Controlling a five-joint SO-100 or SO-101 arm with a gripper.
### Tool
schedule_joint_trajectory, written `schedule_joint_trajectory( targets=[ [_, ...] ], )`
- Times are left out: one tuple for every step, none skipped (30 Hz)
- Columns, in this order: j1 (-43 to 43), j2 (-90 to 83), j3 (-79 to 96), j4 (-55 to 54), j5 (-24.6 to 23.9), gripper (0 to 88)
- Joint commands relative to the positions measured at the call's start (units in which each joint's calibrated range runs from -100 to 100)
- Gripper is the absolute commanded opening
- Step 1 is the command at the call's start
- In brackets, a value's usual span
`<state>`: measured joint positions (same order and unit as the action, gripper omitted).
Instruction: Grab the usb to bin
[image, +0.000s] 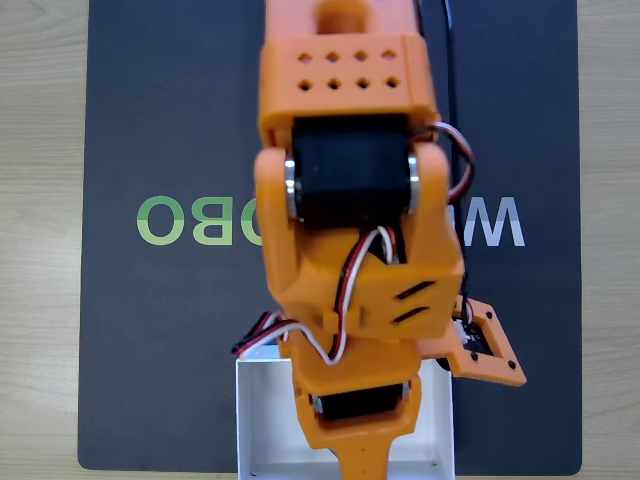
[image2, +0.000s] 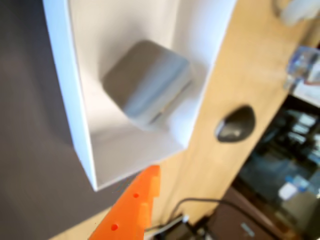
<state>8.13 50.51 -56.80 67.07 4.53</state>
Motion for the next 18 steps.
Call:
schedule_joint_trajectory(
  targets=[
    [0.45,-9.94,2.15,2.90,-0.17,40.7],
    [0.45,-12.15,3.77,4.30,-0.17,40.7],
    [0.45,-14.52,5.76,5.52,-0.22,40.7],
    [0.45,-17.06,8.02,6.48,-0.22,40.7],
    [0.54,-19.52,10.37,7.09,-0.43,40.7],
    [0.70,-22.06,13.08,7.53,-1.01,40.7],
    [0.87,-24.61,15.79,7.88,-1.80,40.6],
    [1.46,-27.15,18.41,7.96,-2.54,40.6],
    [1.97,-29.61,21.03,8.05,-3.12,40.6],
    [2.30,-31.90,23.56,8.14,-3.43,40.6],
    [2.39,-34.27,25.91,8.23,-3.48,40.6],
    [2.47,-36.65,28.26,8.23,-3.43,40.6],
    [2.56,-38.85,30.33,8.23,-3.33,40.5],
    [2.81,-40.97,32.23,8.23,-3.27,40.5],
    [2.89,-43.01,33.77,8.23,-3.27,40.5],
    [2.98,-44.87,35.03,8.23,-3.22,40.2],
    [2.98,-46.65,36.48,8.31,-3.12,38.6],
    [2.98,-48.26,37.65,8.31,-3.12,36.2]
  ],
)
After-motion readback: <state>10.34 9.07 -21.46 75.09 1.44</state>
